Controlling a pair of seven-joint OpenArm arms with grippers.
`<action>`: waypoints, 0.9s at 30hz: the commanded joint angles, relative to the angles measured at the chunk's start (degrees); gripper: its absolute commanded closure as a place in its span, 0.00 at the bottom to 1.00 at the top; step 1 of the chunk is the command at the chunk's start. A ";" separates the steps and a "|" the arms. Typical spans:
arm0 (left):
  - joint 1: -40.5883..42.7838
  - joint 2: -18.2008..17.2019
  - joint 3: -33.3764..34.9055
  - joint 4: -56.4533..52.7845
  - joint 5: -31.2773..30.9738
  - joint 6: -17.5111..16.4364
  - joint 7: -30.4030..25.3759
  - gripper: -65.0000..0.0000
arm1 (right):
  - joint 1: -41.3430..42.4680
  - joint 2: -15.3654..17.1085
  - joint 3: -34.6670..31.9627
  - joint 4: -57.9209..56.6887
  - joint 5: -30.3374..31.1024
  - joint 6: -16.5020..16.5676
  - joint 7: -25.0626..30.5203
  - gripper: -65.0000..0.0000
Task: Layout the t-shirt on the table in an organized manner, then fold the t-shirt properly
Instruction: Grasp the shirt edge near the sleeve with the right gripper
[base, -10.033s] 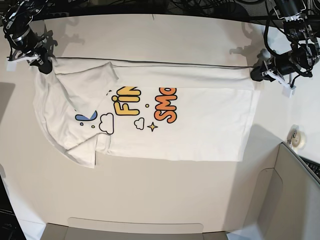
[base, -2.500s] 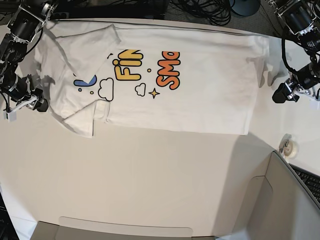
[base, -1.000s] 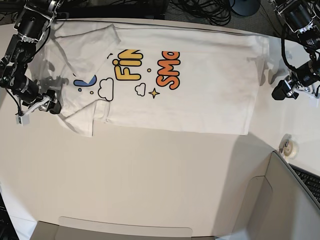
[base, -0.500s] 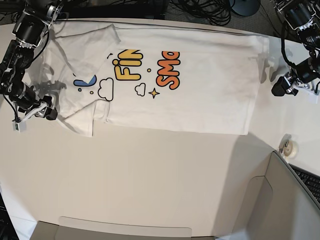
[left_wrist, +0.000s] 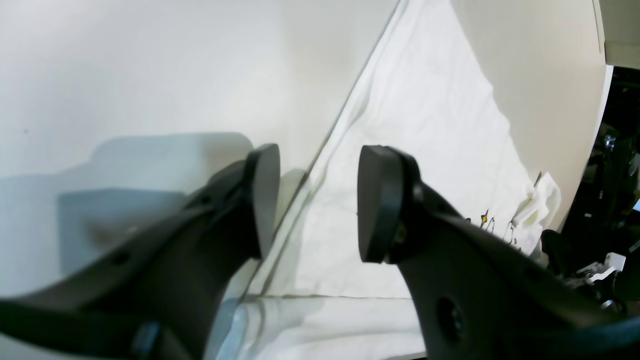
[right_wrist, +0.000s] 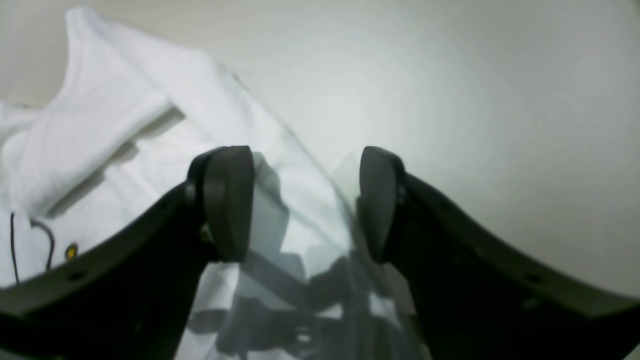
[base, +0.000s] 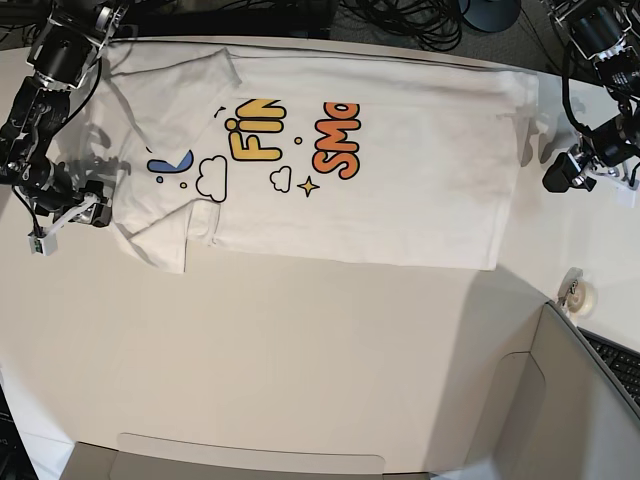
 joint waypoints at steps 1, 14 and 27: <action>-0.64 -1.32 -0.18 0.93 -1.29 -0.09 -0.49 0.61 | 0.74 1.34 -0.77 2.41 0.81 0.93 1.25 0.48; -0.64 -1.32 -0.18 0.93 -1.29 -0.09 -0.49 0.61 | -0.14 1.87 -5.52 5.66 -2.97 0.93 1.69 0.48; -0.64 -1.32 -0.18 0.93 -1.29 -0.09 -0.49 0.61 | 2.94 1.87 -6.75 -0.40 -7.63 0.93 4.06 0.48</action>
